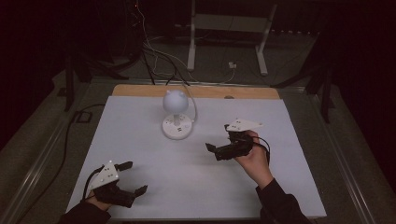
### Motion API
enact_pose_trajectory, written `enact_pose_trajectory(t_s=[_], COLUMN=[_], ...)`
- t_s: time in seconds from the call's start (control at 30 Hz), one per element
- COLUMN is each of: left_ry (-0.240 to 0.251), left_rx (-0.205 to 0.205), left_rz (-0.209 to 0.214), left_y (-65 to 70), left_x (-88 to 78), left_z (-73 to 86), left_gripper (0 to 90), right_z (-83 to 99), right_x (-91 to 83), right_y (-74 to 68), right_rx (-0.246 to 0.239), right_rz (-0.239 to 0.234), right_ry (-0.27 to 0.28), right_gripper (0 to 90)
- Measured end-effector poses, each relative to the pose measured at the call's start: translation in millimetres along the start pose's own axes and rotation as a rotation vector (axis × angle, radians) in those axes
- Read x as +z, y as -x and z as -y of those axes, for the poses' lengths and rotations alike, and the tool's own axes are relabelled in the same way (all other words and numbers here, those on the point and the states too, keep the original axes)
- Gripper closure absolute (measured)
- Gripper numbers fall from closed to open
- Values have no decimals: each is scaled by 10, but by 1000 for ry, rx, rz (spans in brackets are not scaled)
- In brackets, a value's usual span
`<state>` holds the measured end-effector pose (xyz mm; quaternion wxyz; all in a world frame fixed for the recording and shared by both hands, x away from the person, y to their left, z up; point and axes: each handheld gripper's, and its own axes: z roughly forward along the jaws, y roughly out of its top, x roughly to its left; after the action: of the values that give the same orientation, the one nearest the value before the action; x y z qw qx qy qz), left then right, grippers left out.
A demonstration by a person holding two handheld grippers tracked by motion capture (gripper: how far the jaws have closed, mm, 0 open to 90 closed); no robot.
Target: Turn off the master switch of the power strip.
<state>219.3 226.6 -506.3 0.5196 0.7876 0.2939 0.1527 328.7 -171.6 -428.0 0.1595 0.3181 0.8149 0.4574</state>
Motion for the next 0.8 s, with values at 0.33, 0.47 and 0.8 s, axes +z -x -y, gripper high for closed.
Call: enact_pose_trajectory(t_s=[0.33,0.47,0.8], left_ry=[5,6,8], left_rx=[-1,-2,-1], left_rz=[2,2,5], left_y=[4,2,4], left_x=[-3,-4,-6], left_z=[-1,-1,-1], left_gripper=[3,3,3], right_z=[-170,-208,-302], right_x=[262,348,612], right_y=[-16,-27,-37], right_rx=[-10,-15,-35], right_rz=[-58,-74,-102], right_ry=[-1,2,-10], right_gripper=[0,0,0])
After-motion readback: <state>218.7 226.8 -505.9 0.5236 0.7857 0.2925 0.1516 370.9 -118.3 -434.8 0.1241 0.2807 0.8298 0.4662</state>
